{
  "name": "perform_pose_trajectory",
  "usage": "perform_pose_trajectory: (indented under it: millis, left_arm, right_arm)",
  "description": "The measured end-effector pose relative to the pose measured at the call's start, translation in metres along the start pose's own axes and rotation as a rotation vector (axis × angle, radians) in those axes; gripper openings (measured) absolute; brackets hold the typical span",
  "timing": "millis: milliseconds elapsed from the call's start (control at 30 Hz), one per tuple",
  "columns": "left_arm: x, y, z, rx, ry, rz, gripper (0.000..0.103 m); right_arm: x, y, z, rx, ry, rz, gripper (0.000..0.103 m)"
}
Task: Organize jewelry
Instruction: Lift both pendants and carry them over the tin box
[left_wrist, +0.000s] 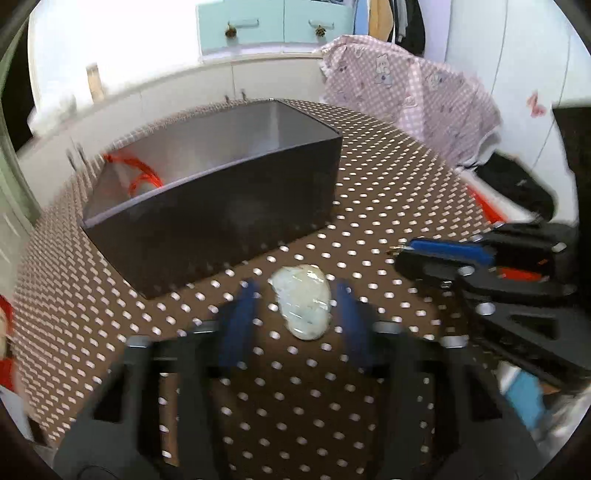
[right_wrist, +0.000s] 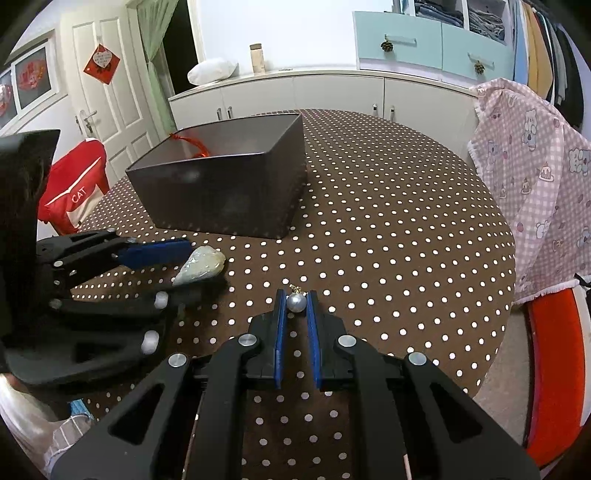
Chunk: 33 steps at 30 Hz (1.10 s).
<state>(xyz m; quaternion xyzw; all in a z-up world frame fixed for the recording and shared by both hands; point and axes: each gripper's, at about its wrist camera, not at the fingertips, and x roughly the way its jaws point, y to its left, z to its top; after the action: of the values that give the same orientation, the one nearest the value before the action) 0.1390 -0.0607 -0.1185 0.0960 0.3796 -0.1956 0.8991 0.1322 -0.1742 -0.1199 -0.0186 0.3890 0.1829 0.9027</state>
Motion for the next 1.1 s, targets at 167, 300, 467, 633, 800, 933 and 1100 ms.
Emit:
perform_pose_trajectory:
  millis: [167, 300, 467, 633, 800, 933, 1100]
  left_arm:
    - [-0.005, 0.001, -0.002, 0.004, -0.032, -0.036, 0.028]
    - [-0.011, 0.002, -0.003, 0.014, -0.078, -0.037, 0.028]
    - [-0.018, 0.005, -0.006, 0.000, -0.110, -0.028, 0.028]
    - [-0.022, 0.010, -0.005, -0.035, -0.145, -0.020, 0.028]
    - [-0.029, 0.017, -0.007, -0.076, -0.195, -0.046, 0.028]
    - [-0.033, 0.024, -0.006, -0.120, -0.236, -0.053, 0.028]
    - [-0.041, 0.029, -0.007, -0.146, -0.297, -0.061, 0.028]
  right_arm:
    - [-0.002, -0.001, -0.001, 0.007, -0.002, 0.001, 0.010]
    - [-0.005, -0.002, 0.000, 0.013, -0.011, -0.005, 0.010]
    - [-0.012, 0.001, 0.006, 0.005, -0.035, -0.010, 0.010]
    - [-0.018, 0.007, 0.015, -0.003, -0.062, -0.017, 0.010]
    - [-0.024, 0.016, 0.026, -0.011, -0.102, -0.013, 0.010]
    - [-0.024, 0.023, 0.033, -0.024, -0.120, -0.013, 0.010]
    - [-0.025, 0.027, 0.043, -0.031, -0.144, -0.003, 0.010]
